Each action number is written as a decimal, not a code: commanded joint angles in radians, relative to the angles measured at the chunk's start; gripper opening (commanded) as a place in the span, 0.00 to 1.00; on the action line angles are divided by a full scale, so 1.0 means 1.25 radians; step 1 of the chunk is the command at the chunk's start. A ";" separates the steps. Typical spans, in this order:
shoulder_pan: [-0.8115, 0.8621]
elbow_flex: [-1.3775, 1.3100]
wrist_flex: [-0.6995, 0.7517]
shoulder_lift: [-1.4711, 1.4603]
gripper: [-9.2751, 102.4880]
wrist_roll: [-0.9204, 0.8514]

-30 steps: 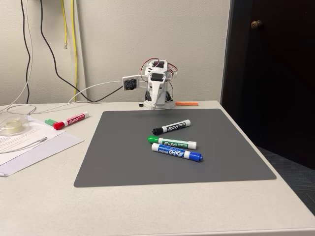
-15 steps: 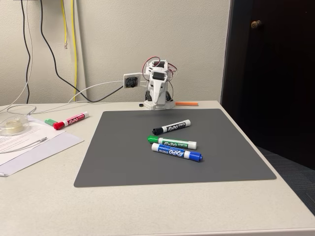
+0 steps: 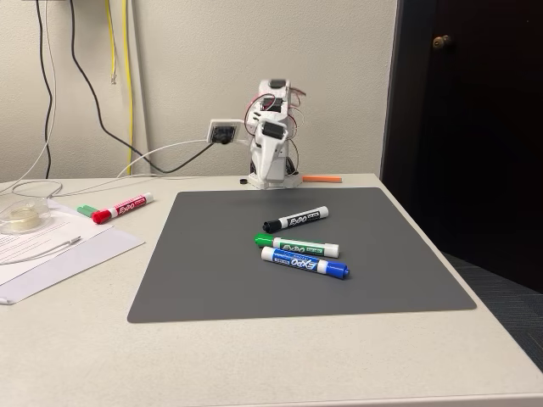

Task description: Pick up the green marker.

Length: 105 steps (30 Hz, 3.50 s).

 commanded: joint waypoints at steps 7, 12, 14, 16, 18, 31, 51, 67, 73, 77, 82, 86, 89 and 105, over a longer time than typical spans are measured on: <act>-0.001 -0.407 0.097 -0.362 0.08 -0.004; -0.002 -0.523 0.125 -0.482 0.08 0.005; -0.009 -0.549 0.135 -0.514 0.08 0.001; -0.015 -0.568 0.148 -0.542 0.08 -0.013; -0.021 -0.584 0.166 -0.563 0.09 -0.032; -0.058 -0.592 0.226 -0.643 0.08 -0.065; -0.109 -0.906 0.445 -0.863 0.08 0.158; -0.144 -0.934 0.417 -0.949 0.16 0.303; -0.148 -0.956 0.432 -0.977 0.20 0.329; -0.148 -0.963 0.434 -0.994 0.23 0.334; -0.147 -0.972 0.452 -1.016 0.24 0.339; -0.147 -0.978 0.463 -1.035 0.26 0.339; -0.150 -1.000 0.480 -1.060 0.27 0.340; -0.161 -1.014 0.507 -1.096 0.16 0.328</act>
